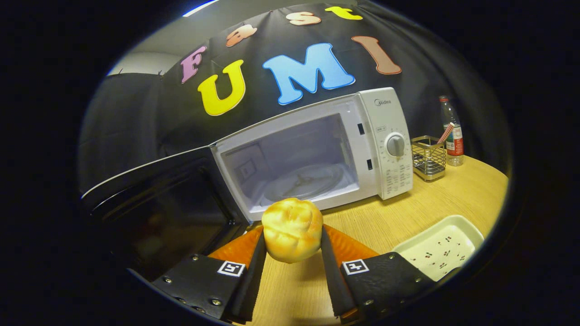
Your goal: Open the microwave, put the food inside, and close the microwave door.
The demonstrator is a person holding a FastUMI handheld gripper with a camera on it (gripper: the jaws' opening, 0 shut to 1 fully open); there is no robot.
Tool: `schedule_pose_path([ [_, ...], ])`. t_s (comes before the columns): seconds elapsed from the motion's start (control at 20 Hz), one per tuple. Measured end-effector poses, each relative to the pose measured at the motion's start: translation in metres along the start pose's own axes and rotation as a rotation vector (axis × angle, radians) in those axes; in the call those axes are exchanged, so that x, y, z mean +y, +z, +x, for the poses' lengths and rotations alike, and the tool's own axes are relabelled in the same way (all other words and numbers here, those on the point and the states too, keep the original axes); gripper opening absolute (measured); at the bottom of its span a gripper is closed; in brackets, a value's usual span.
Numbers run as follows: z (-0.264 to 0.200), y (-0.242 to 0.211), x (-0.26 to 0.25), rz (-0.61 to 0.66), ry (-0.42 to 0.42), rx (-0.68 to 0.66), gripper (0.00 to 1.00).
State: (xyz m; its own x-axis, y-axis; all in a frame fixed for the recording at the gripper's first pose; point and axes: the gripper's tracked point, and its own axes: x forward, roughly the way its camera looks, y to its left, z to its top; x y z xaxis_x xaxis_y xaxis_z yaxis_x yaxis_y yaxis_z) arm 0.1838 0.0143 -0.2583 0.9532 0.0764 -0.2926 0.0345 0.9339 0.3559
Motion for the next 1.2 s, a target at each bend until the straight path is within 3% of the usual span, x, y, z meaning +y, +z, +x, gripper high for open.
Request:
schedule_pose_path([
  [0.35,0.078,0.016,0.028,0.156,0.071,-0.012,0.63],
  [0.85,0.176,0.039,0.011,0.295,0.032,-0.05,0.63],
  [1.2,0.191,0.039,-0.005,0.276,-0.017,-0.085,0.63],
])
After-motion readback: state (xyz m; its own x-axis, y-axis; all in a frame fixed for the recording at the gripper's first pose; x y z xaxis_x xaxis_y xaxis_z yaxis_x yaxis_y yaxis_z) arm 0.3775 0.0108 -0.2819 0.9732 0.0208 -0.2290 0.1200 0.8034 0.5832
